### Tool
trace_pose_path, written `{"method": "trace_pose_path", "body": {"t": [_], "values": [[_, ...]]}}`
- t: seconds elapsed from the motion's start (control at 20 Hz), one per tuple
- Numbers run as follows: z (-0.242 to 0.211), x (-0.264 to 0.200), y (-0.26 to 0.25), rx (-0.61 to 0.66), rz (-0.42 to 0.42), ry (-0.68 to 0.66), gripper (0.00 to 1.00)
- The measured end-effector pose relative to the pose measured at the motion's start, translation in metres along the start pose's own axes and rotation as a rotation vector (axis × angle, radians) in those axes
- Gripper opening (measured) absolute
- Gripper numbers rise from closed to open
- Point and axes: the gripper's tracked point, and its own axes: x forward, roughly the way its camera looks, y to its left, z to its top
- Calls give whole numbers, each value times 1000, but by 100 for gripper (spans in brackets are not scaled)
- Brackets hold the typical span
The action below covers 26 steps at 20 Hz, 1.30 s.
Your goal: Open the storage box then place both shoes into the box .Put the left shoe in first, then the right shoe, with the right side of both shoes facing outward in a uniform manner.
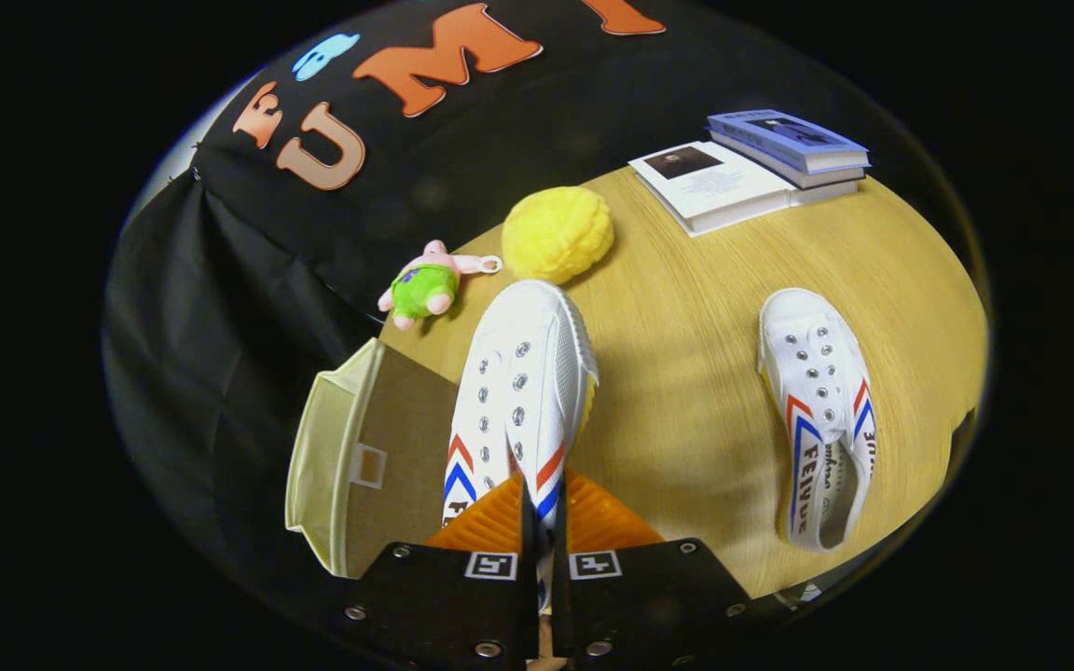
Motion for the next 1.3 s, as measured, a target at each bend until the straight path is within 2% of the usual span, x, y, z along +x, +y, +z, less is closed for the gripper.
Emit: {"method": "trace_pose_path", "body": {"t": [0.3, 0.75, 0.95, 1.25, 1.3], "values": [[25, -19, 82, -92, 86, -37, 6], [6, 11, 179, -206, 164, 5, 6], [-11, 30, 200, -307, 157, 40, 6], [-39, 58, 197, -408, 130, 98, 6], [-45, 59, 196, -415, 131, 122, 9]]}}
